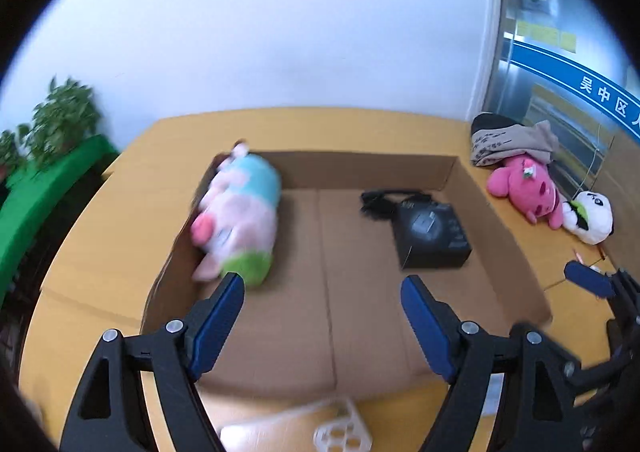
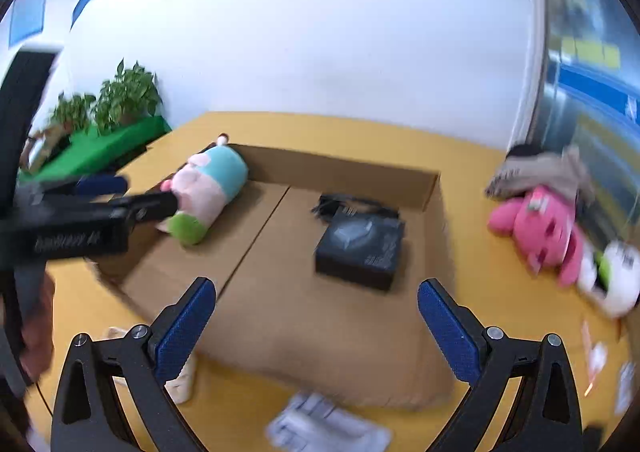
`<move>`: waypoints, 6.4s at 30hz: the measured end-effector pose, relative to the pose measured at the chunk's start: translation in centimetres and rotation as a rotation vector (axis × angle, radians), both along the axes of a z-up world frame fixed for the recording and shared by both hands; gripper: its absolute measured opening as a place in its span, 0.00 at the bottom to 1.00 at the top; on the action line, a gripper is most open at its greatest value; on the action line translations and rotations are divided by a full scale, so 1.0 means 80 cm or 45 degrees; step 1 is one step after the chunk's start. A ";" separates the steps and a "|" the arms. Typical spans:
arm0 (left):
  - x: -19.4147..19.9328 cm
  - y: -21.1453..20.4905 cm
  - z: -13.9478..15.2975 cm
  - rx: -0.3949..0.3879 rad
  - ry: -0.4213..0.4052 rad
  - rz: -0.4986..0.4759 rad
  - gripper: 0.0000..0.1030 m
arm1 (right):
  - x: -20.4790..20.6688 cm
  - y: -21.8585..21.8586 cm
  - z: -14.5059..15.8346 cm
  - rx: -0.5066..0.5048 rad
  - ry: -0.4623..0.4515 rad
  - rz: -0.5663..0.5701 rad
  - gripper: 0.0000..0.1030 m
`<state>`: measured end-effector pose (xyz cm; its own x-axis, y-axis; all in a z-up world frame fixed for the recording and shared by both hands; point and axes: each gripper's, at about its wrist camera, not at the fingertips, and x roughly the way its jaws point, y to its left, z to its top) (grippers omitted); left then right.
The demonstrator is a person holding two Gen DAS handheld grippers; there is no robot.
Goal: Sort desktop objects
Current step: 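Open both grippers to release the charger box beside the sunglasses, then withdraw both tools and move them toward the white phone case, then close both grippers on the rim of the white phone case, then lift the phone case with both grippers and carry it into the cardboard box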
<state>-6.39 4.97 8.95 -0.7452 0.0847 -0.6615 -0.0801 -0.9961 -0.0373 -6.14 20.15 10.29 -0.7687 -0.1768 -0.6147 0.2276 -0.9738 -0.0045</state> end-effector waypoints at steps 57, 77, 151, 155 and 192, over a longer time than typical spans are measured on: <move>0.084 -0.133 -0.174 0.061 -0.465 0.158 0.37 | 0.006 -0.127 -0.176 0.083 -0.481 0.187 0.45; 0.082 -0.099 -0.103 0.029 -0.353 0.073 0.05 | 0.049 -0.107 -0.118 -0.095 -0.400 0.213 0.13; 0.109 -0.114 -0.090 0.107 -0.386 0.154 0.05 | 0.059 -0.087 -0.126 -0.170 -0.344 0.177 0.08; 0.092 -0.107 -0.068 0.139 -0.341 0.113 0.05 | 0.051 -0.076 -0.090 -0.210 -0.267 0.148 0.08; -0.105 -0.151 -0.069 0.002 -0.366 0.114 0.05 | -0.127 -0.131 -0.110 -0.189 -0.396 0.092 0.11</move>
